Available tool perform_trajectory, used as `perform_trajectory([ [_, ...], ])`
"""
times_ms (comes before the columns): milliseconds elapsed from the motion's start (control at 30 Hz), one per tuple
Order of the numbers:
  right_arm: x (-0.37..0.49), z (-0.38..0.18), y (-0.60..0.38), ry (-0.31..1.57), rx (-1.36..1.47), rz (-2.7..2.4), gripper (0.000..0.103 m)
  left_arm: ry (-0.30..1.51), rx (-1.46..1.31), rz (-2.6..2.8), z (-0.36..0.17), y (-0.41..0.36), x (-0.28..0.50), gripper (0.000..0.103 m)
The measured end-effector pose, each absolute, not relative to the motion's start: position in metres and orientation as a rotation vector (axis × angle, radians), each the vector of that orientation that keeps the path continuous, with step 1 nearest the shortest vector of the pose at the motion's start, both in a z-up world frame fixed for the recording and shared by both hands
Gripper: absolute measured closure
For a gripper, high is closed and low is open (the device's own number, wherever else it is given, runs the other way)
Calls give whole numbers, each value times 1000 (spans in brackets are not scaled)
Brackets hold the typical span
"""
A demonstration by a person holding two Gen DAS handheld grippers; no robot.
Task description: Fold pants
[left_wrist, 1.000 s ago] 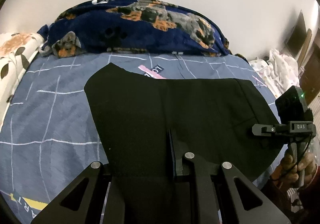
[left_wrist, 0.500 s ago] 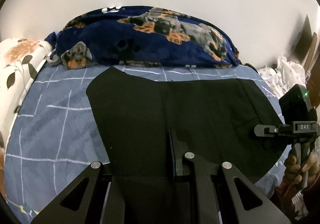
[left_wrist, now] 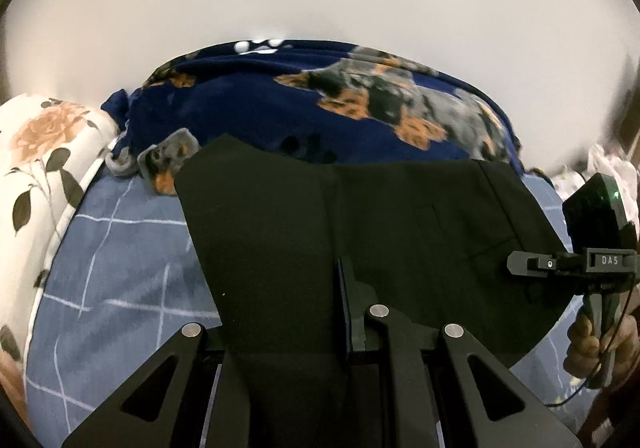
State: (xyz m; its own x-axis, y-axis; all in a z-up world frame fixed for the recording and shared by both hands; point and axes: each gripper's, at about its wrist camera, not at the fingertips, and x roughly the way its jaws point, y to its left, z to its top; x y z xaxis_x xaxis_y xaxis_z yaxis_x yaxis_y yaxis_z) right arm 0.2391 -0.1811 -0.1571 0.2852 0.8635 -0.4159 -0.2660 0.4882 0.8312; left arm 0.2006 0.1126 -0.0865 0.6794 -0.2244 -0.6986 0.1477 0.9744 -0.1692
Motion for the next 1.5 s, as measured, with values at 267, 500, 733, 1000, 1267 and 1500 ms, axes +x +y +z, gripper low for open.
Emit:
perform_trajectory([
  [267, 283, -186, -167, 1030, 699, 830, 74, 849, -128, -164, -133, 131, 249, 89],
  [500, 295, -206, -170, 1037, 683, 795, 75, 872, -130, -140, -163, 139, 254, 87],
  [733, 294, -207, -163, 1026, 527, 708, 74, 849, -88, -71, -170, 140, 250, 61],
  [1000, 290, -206, -154, 976, 465, 604, 65, 842, -92, -28, -179, 146, 251, 46],
  [1267, 277, -198, -143, 898, 324, 493, 53, 829, -118, 42, -184, 154, 250, 24],
  [1500, 271, -194, -131, 864, 189, 377, 26, 784, -52, 95, -182, 144, 246, 22],
])
